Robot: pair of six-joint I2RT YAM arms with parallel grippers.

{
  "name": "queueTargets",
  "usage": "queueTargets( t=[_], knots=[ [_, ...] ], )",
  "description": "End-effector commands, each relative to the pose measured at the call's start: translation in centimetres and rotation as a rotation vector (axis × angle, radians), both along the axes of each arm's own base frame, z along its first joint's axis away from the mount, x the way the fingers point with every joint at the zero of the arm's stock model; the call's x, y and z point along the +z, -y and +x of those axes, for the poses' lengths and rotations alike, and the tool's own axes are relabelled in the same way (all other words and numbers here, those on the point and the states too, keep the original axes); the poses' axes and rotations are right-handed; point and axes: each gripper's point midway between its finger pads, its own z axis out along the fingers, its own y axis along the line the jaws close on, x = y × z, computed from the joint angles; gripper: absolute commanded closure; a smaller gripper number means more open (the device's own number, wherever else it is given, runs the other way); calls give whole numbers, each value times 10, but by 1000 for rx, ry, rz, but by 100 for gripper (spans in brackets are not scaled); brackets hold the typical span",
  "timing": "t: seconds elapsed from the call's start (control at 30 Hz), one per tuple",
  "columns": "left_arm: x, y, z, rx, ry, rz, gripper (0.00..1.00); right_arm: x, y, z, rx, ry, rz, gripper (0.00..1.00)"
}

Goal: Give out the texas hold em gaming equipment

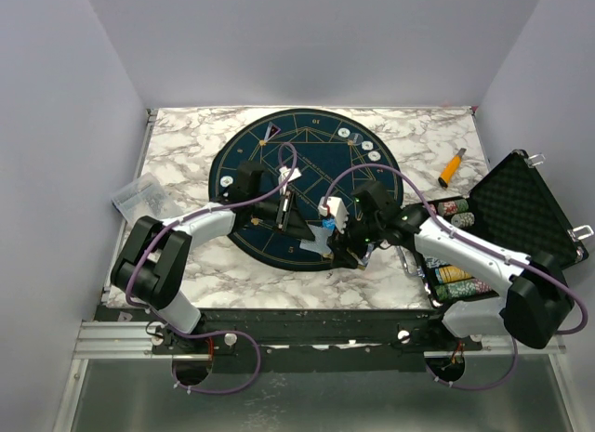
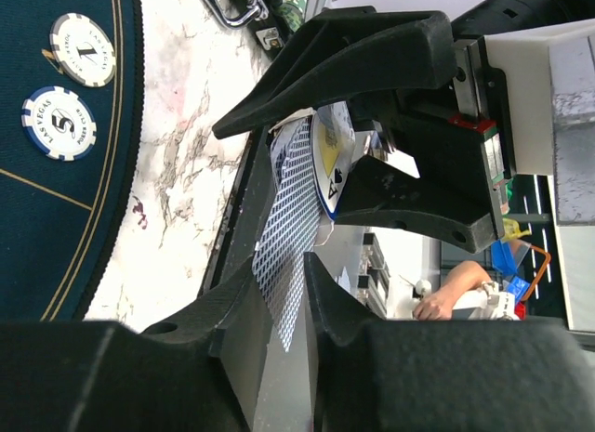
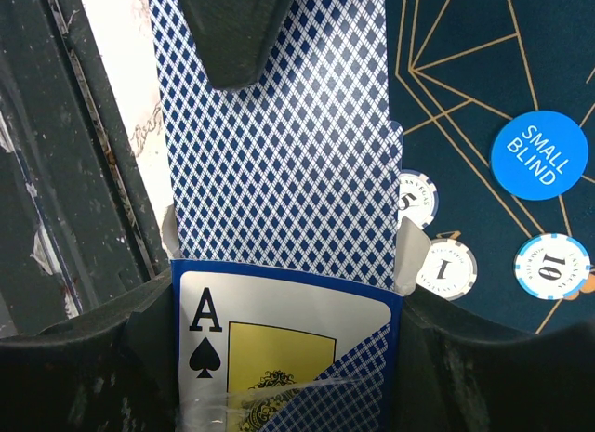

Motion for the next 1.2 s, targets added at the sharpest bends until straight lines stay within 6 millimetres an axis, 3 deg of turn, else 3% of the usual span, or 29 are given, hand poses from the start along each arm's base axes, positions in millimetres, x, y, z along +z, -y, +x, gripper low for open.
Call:
queueTargets(
  t=[0.0,0.1,0.37,0.7,0.83,1.0,1.17],
  knots=[
    [0,-2,2,20,45,5,80,14,-3,2,4,33,44,99],
    [1,-6,4,33,52,6,85,12,-1,2,-2,32,39,99],
    [12,-16,7,47,83,-17,82,10,4,1,-16,38,33,99],
    [16,-25,8,60,97,-29,95,9,6,1,-22,41,31,99],
    [27,-34,13,75,146,-54,99,9,9,3,-41,40,33,99],
    [47,-54,33,148,214,-75,100,10,13,6,-62,40,42,99],
    [42,-74,58,236,192,-58,100,12,12,7,-64,40,48,99]
  ],
)
